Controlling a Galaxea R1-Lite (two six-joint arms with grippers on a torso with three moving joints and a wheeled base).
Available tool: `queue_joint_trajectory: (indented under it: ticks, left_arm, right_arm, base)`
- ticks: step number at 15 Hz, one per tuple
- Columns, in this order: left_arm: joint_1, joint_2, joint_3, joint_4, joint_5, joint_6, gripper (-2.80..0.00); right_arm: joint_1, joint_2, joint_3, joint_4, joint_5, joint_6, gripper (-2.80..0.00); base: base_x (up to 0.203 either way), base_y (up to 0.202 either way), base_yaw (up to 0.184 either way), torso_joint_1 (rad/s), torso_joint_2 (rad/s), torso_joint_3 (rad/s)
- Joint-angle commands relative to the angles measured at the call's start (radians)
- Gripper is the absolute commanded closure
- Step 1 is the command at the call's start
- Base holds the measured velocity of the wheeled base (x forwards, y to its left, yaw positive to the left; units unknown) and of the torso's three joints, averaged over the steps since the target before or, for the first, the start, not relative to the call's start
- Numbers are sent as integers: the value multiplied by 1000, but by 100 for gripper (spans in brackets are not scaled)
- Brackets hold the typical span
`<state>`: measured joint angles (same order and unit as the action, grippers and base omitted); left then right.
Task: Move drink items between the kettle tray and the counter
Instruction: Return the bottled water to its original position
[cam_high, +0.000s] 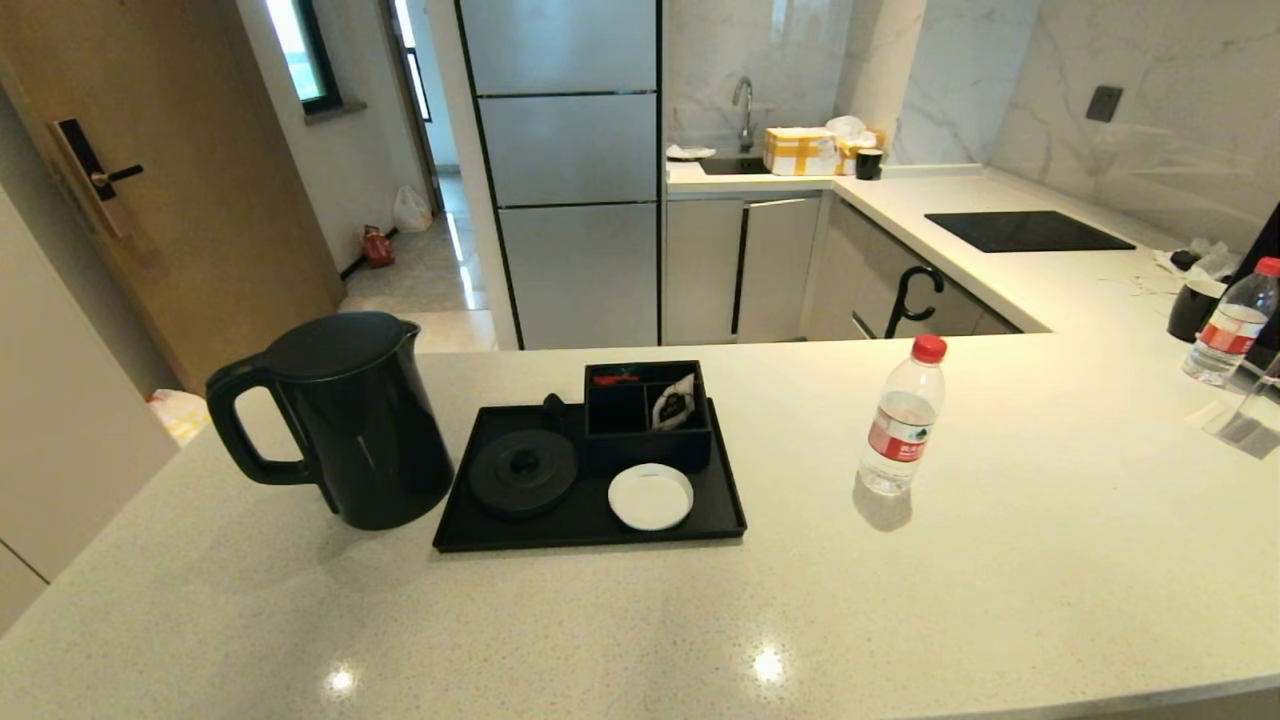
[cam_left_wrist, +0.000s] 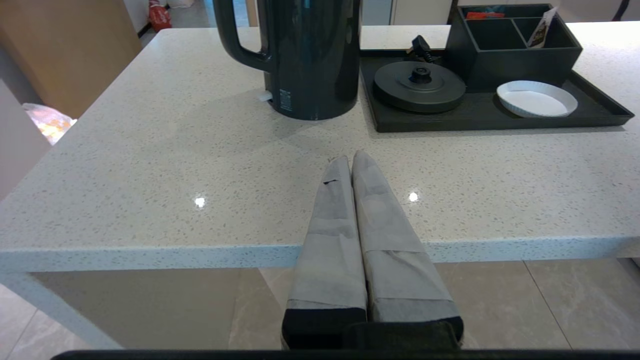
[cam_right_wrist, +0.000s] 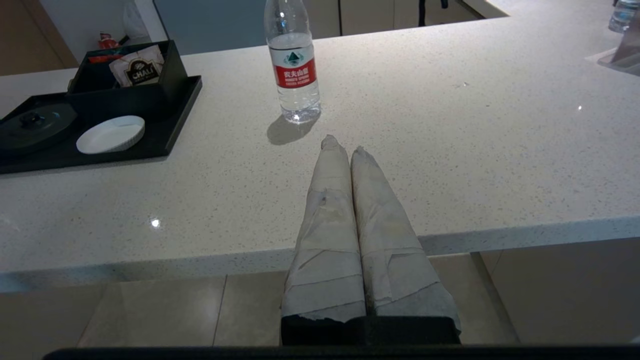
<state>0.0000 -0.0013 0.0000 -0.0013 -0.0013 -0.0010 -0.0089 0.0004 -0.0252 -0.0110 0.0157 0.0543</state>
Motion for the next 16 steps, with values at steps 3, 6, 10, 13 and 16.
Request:
queue_joint_trajectory:
  ticks: [3,6,10,13,16]
  left_arm:
    - [0,0,0,0,0,-1,0]
    - [0,0,0,-1,0,-1,0]
    - [0,0,0,0,0,-1,0]
    - [0,0,0,-2,0,-1,0]
    - [0,0,0,0,0,-1,0]
  right_arm:
    - [1,0,2,0,0,1,0]
    - [0,0,25,8,-31,-30,0]
    - [0,0,25,9,-34,-30,0]
    - [0,0,25,13,-33,-42,0]
    - [1,0,25,13,-33,-44,0]
  base:
    - [0,0,0,0,0,0]
    - [0,0,0,0,0,0]
    - [0,0,0,0,0,0]
    - [0,0,0,0,0,0]
    - [0,0,0,0,0,0]
